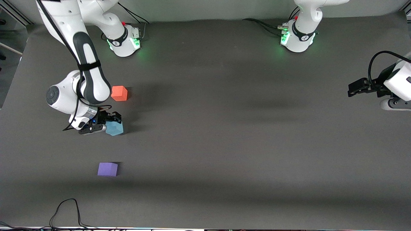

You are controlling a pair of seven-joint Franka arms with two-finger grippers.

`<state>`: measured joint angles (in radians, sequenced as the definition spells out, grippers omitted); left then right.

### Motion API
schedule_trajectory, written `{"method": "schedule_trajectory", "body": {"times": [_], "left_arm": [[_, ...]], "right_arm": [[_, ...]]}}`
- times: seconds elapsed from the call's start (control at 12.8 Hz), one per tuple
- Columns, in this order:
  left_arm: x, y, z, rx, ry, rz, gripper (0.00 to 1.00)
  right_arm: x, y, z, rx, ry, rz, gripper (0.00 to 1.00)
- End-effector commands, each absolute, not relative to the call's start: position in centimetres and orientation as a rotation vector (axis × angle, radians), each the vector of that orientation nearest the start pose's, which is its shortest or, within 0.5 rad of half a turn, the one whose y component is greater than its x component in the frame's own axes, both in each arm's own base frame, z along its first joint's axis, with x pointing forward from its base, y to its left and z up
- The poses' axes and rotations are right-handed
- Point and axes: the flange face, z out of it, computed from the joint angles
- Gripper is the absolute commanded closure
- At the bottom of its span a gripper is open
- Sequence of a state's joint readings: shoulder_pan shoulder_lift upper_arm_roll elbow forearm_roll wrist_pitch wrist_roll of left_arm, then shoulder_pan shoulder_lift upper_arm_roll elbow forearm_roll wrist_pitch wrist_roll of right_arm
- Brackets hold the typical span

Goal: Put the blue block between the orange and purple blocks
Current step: 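Set the blue cube between the orange and purple cubes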

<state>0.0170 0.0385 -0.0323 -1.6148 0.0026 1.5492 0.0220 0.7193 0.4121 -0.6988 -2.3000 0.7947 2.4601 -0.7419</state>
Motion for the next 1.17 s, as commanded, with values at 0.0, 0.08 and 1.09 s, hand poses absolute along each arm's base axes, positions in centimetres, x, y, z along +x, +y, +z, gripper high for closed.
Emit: {"method": "schedule_trajectory", "body": {"times": [0.0,0.08,1.09], "left_arm": [[55.9,-0.6,58.4,-3.126,0.08,0.142,0.0],[55.9,-0.6,58.4,-3.126,0.08,0.142,0.0],[56.0,-0.7,58.4,-3.126,0.085,0.127,0.0]], "right_arm": [[52.5,-1.2,18.0,-2.954,-0.261,-0.036,0.63],[52.5,-1.3,17.5,-2.962,-0.266,-0.024,0.63],[54.4,-0.7,19.8,-2.919,-0.139,-0.036,0.0]]}}
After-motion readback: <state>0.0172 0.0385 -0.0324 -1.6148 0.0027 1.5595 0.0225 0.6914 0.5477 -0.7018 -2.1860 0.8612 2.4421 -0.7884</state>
